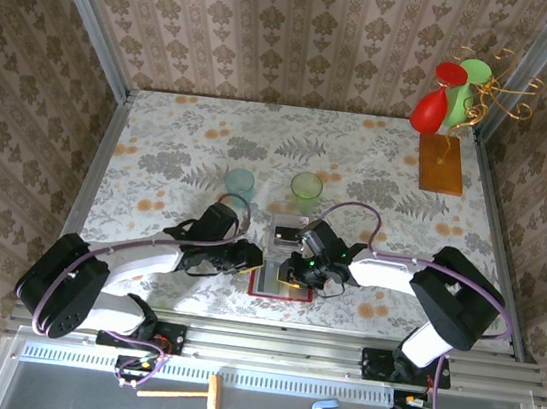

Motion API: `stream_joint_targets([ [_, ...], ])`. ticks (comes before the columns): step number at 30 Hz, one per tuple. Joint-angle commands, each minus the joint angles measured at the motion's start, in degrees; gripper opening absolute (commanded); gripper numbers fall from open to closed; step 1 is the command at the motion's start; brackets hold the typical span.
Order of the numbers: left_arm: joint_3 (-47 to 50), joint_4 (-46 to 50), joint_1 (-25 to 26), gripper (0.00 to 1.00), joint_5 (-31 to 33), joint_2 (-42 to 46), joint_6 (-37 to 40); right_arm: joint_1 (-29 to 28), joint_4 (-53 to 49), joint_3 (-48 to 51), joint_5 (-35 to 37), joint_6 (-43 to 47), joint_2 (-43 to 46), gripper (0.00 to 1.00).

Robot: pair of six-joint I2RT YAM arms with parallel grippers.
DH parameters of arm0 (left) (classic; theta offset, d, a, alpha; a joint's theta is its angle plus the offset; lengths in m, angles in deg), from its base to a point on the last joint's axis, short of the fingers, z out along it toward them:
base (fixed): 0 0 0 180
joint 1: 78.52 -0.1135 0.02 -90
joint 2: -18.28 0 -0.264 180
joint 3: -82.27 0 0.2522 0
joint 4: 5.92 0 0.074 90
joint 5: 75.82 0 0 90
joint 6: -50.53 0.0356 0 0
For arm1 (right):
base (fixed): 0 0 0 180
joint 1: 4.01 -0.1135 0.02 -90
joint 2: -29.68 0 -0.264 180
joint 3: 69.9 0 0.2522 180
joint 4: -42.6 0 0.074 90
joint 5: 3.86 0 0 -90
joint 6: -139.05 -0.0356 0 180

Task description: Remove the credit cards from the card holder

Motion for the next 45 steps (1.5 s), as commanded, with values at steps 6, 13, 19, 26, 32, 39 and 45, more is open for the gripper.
stream_joint_targets([
  [6,-3.9,0.1,3.2,0.37,0.3,-4.6,-0.6,1.7,3.8,4.9,-0.7,-2.2,0.4,0.23],
  [13,-3.4,-2.1,3.9,0.38,0.3,-7.7,-1.4,2.3,6.3,6.4,-1.6,-2.8,0.0,0.23],
  [19,-3.3,-3.0,4.3,0.37,0.3,-9.3,-1.9,2.5,6.9,6.8,-1.9,-2.9,-0.1,0.23],
  [26,-3.6,-5.2,4.7,0.33,-0.6,-9.5,-3.0,2.5,7.3,6.7,-2.6,-2.8,-0.6,0.23],
  [32,-4.1,-6.4,5.0,0.33,-1.4,-9.2,-3.7,2.5,5.6,6.1,-2.1,-2.9,2.3,0.23],
  [39,-5.6,-6.3,5.4,0.33,-2.2,-9.6,-3.4,2.8,-4.7,2.9,2.0,-0.2,10.7,0.25],
  [45,-8.0,-5.2,6.1,0.35,-2.7,-10.0,-3.0,4.9,-13.9,1.6,5.6,2.6,18.3,0.27],
])
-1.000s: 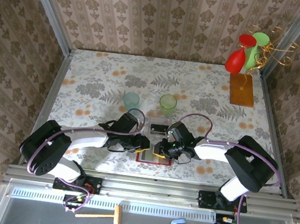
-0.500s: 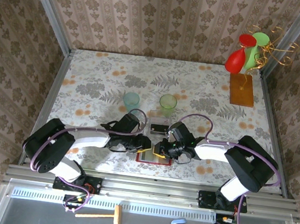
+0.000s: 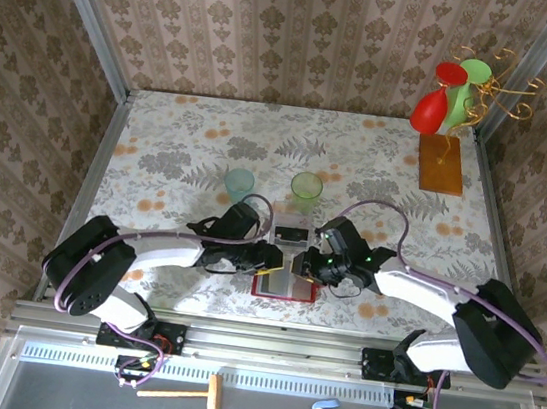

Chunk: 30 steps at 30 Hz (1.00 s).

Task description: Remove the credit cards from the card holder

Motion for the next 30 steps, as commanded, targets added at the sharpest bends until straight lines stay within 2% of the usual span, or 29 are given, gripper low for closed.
stream_joint_targets([
  [1,-2.4,0.2,0.7,0.35,-1.2,-0.6,0.1,1.5,-8.0,-1.3,4.0,2.7,4.1,0.27],
  [8,-5.5,1.0,2.0,0.38,-1.6,-2.3,0.5,4.9,-11.4,0.4,4.6,3.8,10.6,0.27],
  [16,-10.8,0.8,4.6,0.45,-2.7,-8.2,0.8,7.6,-13.7,2.2,4.5,4.4,15.6,0.28],
  [25,-14.3,-4.0,6.5,0.49,-4.4,-15.4,-1.2,8.9,-16.1,3.4,4.2,4.9,18.9,0.29],
  [30,-14.6,-5.9,6.8,0.5,-4.8,-16.4,-2.0,8.8,-16.2,3.8,3.4,4.6,19.2,0.29],
])
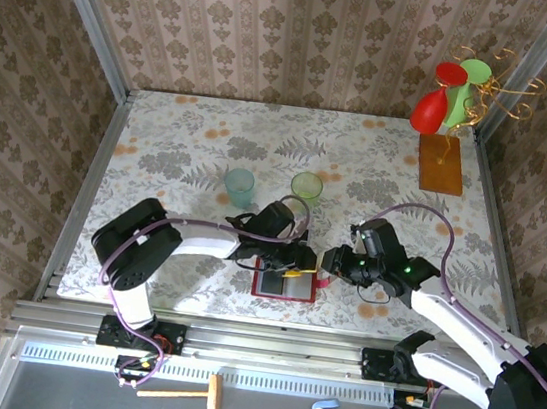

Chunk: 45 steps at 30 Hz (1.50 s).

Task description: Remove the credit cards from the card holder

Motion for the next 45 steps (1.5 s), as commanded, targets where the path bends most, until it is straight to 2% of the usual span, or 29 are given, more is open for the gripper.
stream_joint_targets([
  [1,-1.2,-2.3,0.4,0.5,-1.1,-0.2,-1.1,0.3,-2.0,1.0,-0.2,0.7,1.0,0.29],
  [17,4.2,-2.0,-1.3,0.5,0.6,7.0,-0.8,-0.6,5.0,1.1,-4.3,-2.0,-4.8,0.27],
  [28,13.5,-1.2,-4.2,0.49,3.0,16.4,-0.9,-7.3,10.2,-3.8,-3.5,-4.0,-16.0,0.26],
  [34,18.0,-1.2,-6.0,0.43,3.7,20.2,-0.6,-10.6,13.7,-6.2,-3.2,-5.4,-23.1,0.24],
  [45,21.9,-0.7,-7.6,0.32,4.3,20.7,1.2,-13.4,17.4,-9.3,-4.2,-7.0,-31.6,0.2],
])
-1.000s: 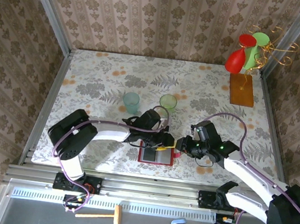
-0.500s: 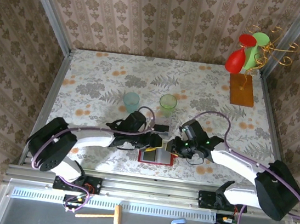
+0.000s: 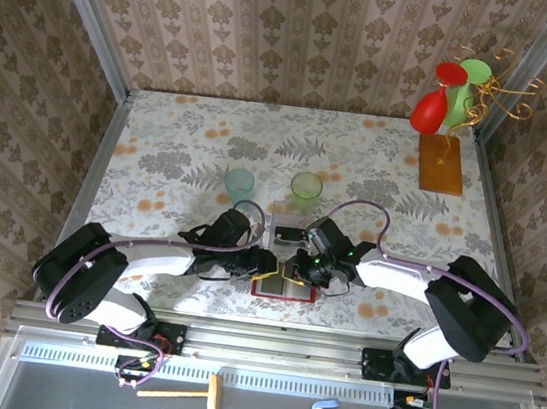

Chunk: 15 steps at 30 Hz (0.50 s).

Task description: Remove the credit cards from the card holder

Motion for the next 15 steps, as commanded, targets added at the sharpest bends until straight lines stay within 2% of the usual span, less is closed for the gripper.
stream_joint_targets([
  [1,1.3,1.0,-0.7,0.31,1.0,0.8,2.0,-0.7,1.4,-1.9,-0.7,-0.7,-1.3,0.2],
  [15,2.5,2.2,-1.3,0.29,1.5,0.7,3.0,-0.8,1.8,-2.5,-0.8,-0.3,-4.2,0.19],
])
